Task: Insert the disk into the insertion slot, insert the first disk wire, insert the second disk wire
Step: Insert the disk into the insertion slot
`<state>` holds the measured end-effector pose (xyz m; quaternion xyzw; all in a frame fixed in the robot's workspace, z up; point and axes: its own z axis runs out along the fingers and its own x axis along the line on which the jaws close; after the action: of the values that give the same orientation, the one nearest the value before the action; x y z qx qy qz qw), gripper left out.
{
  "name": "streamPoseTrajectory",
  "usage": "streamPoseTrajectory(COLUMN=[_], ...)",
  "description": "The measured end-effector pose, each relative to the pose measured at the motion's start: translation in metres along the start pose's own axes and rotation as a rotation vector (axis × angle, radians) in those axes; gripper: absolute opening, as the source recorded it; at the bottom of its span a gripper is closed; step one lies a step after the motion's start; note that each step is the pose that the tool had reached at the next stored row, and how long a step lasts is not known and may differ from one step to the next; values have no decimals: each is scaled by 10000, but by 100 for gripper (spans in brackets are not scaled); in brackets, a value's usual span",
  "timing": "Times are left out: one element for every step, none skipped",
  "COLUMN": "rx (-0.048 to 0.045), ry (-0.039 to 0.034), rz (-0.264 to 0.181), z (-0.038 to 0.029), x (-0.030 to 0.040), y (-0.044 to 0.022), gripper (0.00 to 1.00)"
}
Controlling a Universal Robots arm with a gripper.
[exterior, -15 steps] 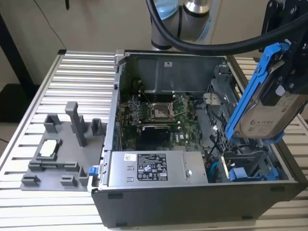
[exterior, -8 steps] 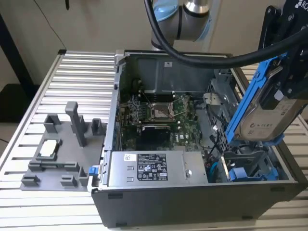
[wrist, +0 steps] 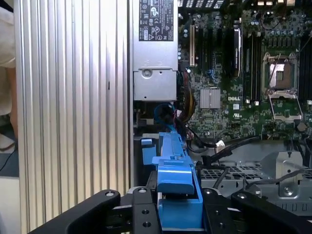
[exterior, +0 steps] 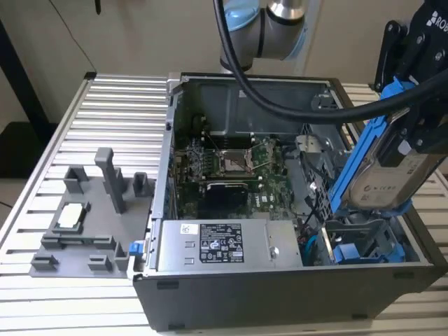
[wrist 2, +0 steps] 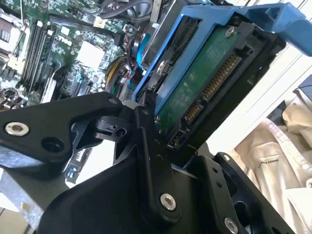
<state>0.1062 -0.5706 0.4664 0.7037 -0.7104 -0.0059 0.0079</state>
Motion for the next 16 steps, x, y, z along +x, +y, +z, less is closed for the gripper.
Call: streamPoseTrajectory(rx=[1,3,5,7,8,10,11,13,15,17,20,24,29,31,34,36], ry=[1,1,1,1,2,1,3,3,4,4,3,3,3,4,4,5], rz=[-11,-22,-34,-46,-59,-72,-83,-96,-107,-121,-137,-152,-167,-180,-191,-201], z=[11,23,35,47,59,71,82,93,103,114,126,138,150,162,175,187], x=[0,0,0,0,0,0,-1,-1,-1,-1,-1,-1,-1,-1,-1,-1], y=[-6,-11,-16,-21,-27,-32,-37,-41,-44,-46,-49,-51,-53,-55,-57,-59], gripper=[33,33,33,33,33,33,33,33,33,33,33,33,33,33,33,33])
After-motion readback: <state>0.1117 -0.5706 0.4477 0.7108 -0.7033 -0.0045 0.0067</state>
